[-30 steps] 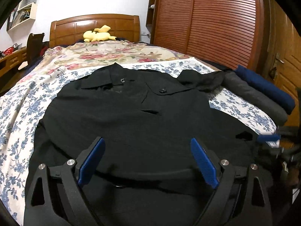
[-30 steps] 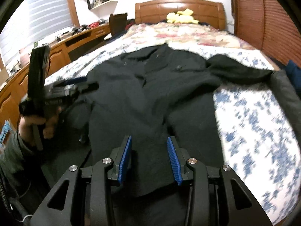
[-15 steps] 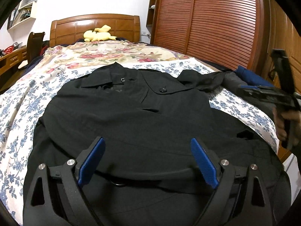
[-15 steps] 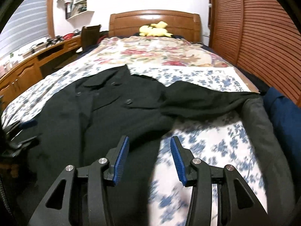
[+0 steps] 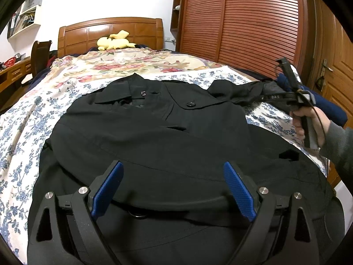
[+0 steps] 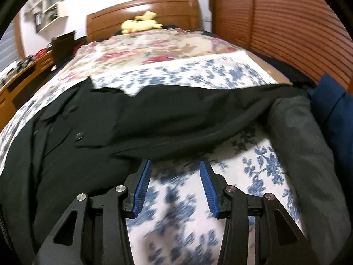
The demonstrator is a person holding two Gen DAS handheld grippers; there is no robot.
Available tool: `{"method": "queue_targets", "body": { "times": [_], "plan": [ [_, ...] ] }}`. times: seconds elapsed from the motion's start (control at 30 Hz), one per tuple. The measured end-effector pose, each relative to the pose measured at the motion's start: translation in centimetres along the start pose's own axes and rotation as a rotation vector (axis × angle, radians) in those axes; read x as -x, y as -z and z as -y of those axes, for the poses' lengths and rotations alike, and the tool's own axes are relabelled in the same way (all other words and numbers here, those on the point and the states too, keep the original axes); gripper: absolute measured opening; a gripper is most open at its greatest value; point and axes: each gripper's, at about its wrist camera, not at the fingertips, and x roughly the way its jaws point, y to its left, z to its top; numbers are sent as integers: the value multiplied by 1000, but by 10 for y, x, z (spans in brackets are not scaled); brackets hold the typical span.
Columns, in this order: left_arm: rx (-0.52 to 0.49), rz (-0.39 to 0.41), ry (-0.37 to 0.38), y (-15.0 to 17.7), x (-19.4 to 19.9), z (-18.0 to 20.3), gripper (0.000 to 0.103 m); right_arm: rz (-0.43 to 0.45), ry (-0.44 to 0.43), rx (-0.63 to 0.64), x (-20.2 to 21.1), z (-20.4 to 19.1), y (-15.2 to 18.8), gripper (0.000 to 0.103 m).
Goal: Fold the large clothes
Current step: 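Move the open right tool to the coat's side edge, then grasp the coat's side edge with the right tool and fold it across the front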
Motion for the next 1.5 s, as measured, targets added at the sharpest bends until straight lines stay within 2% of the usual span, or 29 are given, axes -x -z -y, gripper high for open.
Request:
{"method": "queue_targets", "body": {
  "times": [0.17, 0.2, 0.23, 0.3, 0.57, 0.6, 0.63, 0.67, 0.7, 0.73, 0.9, 1.0, 1.13, 1.23, 1.33, 1.43, 1.5],
  "plan": [
    [-4, -3, 2, 0, -1, 2, 92, -30, 16, -80, -19, 18, -11, 47],
    [-4, -3, 2, -1, -1, 2, 92, -26, -6, -99, -21, 20, -13, 51],
    [-6, -4, 3, -1, -1, 2, 92, -20, -21, -110, -20, 22, -14, 62],
    [-7, -5, 4, 0, -1, 3, 92, -20, 4, -121, -21, 25, -18, 66],
    [-7, -7, 5, 0, -1, 3, 92, -65, 0, -224, -45, 40, -32, 67],
    [-7, -7, 5, 0, -1, 3, 92, -85, 14, -235, -51, 42, -33, 64],
    [-7, -7, 5, 0, -2, 3, 92, -102, 26, -241, -53, 42, -33, 47],
    [-8, -7, 5, 0, -2, 3, 92, -117, 23, -241, -57, 43, -33, 40],
    [-8, -7, 5, 0, -2, 4, 92, -129, 20, -235, -60, 42, -34, 26],
    [-8, -6, 5, 0, -2, 3, 92, -125, 15, -227, -60, 40, -35, 7],
    [-8, -4, 4, 1, -2, 3, 92, -3, -46, -137, -29, 20, -47, 4],
    [-11, -4, 3, 1, -2, 4, 92, 91, -122, -35, 8, -11, -52, 4],
    [-14, -3, 1, 2, -1, 3, 92, 134, -241, 77, 50, -54, -47, 3],
    [-11, -3, 1, 2, 0, 3, 92, 116, -310, 165, 70, -87, -29, 3],
    [-10, -2, 1, 2, 1, 4, 92, 64, -330, 235, 76, -112, -6, 4],
    [-9, -2, 1, 2, 1, 4, 92, -2, -312, 264, 71, -121, 13, 4],
    [-9, -2, 1, 2, 1, 3, 92, -45, -286, 240, 64, -122, 20, 5]
  ]
}}
